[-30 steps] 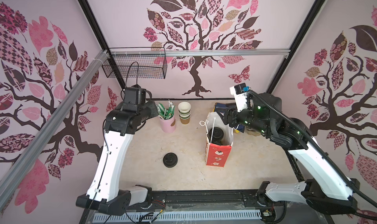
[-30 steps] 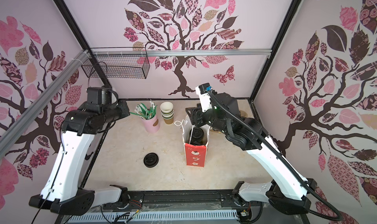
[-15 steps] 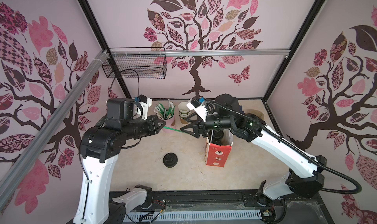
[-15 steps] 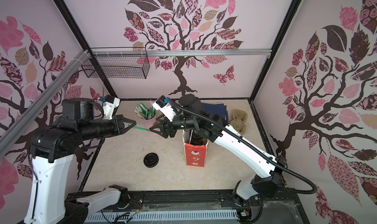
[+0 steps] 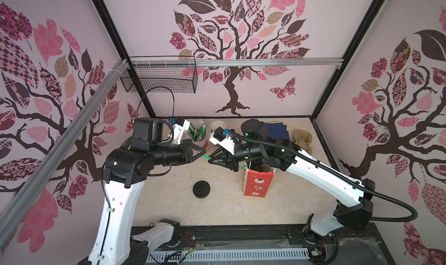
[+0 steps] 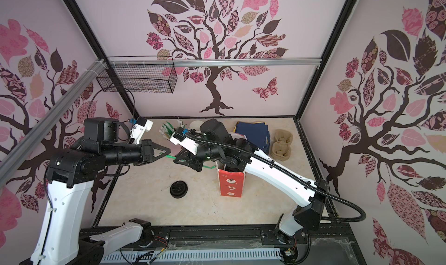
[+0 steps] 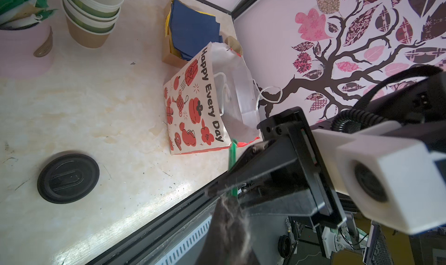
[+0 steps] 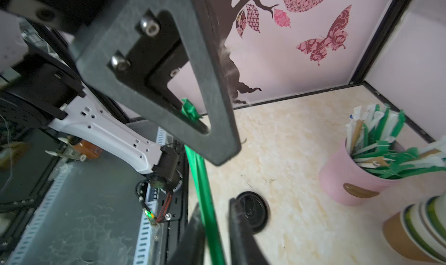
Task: Pack the takeout coffee
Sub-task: 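Pass the green straw to the right gripper while the left gripper holds it out, then lower the green straw into the gift bag with the right gripper, then move the right gripper to the napkin box and grasp a navy napkin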
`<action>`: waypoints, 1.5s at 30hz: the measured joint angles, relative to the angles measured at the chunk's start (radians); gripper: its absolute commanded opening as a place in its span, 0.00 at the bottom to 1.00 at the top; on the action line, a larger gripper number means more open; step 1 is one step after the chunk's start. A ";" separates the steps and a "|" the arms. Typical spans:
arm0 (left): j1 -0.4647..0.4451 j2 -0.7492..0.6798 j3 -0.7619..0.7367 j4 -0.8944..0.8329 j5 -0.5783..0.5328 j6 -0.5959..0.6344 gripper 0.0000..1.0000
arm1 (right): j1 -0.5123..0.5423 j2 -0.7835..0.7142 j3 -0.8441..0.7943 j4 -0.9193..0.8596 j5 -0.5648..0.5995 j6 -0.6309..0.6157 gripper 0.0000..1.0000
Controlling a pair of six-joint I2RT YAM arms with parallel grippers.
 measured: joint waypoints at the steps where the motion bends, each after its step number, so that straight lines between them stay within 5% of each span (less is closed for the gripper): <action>1: 0.001 0.000 0.000 0.002 0.000 0.000 0.09 | 0.001 0.000 0.000 0.000 -0.002 -0.003 0.00; 3: 0.001 -0.002 0.000 0.004 -0.003 -0.002 0.40 | 0.003 0.000 0.000 0.000 0.000 0.014 0.00; 8: 0.000 -0.027 0.000 0.077 -0.079 -0.044 0.80 | 0.003 -0.040 -0.023 0.035 0.101 0.115 0.00; 16: 0.000 -0.146 -0.157 0.347 -0.215 -0.169 0.83 | -0.018 -0.317 -0.138 0.090 0.721 0.459 0.00; 24: 0.000 -0.070 -0.278 0.468 -0.164 -0.189 0.82 | -0.060 -0.287 -0.261 0.172 1.149 0.613 0.00; 30: 0.000 -0.103 -0.364 0.496 -0.151 -0.200 0.82 | -0.066 -0.207 -0.438 0.201 1.232 0.641 0.03; 35: 0.000 -0.134 -0.392 0.507 -0.150 -0.209 0.82 | -0.069 -0.195 -0.452 0.163 1.199 0.688 0.34; 41: 0.000 -0.120 -0.393 0.517 -0.144 -0.208 0.82 | -0.069 -0.199 -0.388 0.030 1.120 0.721 0.55; 45: -0.003 -0.087 -0.393 0.522 -0.138 -0.201 0.82 | -0.094 -0.201 -0.220 -0.115 1.060 0.687 0.54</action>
